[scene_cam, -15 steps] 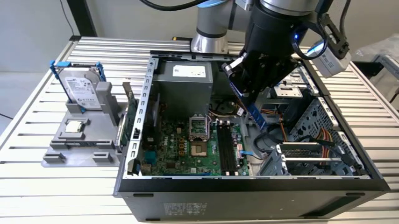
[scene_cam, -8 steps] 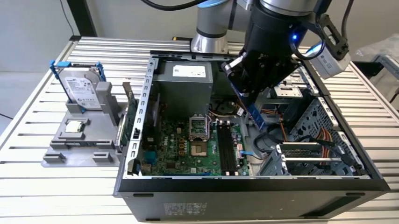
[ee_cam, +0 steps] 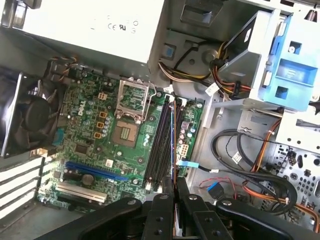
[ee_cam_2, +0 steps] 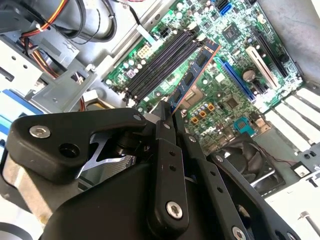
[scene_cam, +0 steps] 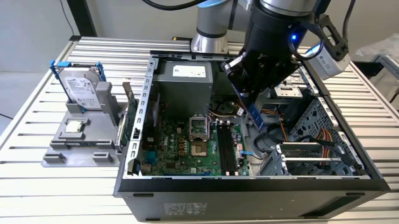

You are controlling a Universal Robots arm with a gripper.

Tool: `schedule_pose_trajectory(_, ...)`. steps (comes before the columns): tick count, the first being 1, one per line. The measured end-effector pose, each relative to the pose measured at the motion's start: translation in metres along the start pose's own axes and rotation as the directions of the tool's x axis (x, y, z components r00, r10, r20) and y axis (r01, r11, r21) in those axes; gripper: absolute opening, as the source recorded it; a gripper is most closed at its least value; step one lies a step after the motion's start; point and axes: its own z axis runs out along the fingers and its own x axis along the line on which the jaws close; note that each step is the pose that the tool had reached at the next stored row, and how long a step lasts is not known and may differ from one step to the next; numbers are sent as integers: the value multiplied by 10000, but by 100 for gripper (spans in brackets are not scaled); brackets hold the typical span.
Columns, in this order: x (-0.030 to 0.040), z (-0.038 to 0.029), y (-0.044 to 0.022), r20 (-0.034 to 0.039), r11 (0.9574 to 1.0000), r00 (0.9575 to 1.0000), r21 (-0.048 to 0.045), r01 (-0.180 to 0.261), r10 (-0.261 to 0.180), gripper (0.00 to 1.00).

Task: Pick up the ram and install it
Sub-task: 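Insert the ram into the slot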

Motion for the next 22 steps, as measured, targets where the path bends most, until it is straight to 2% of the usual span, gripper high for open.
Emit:
schedule_pose_trajectory(10, 0, 1, 0, 2, 9997, 9997, -1, -245, 245, 0)
schedule_pose_trajectory(22, 0, 1, 0, 3, 9997, 9997, -2, -262, 262, 0)
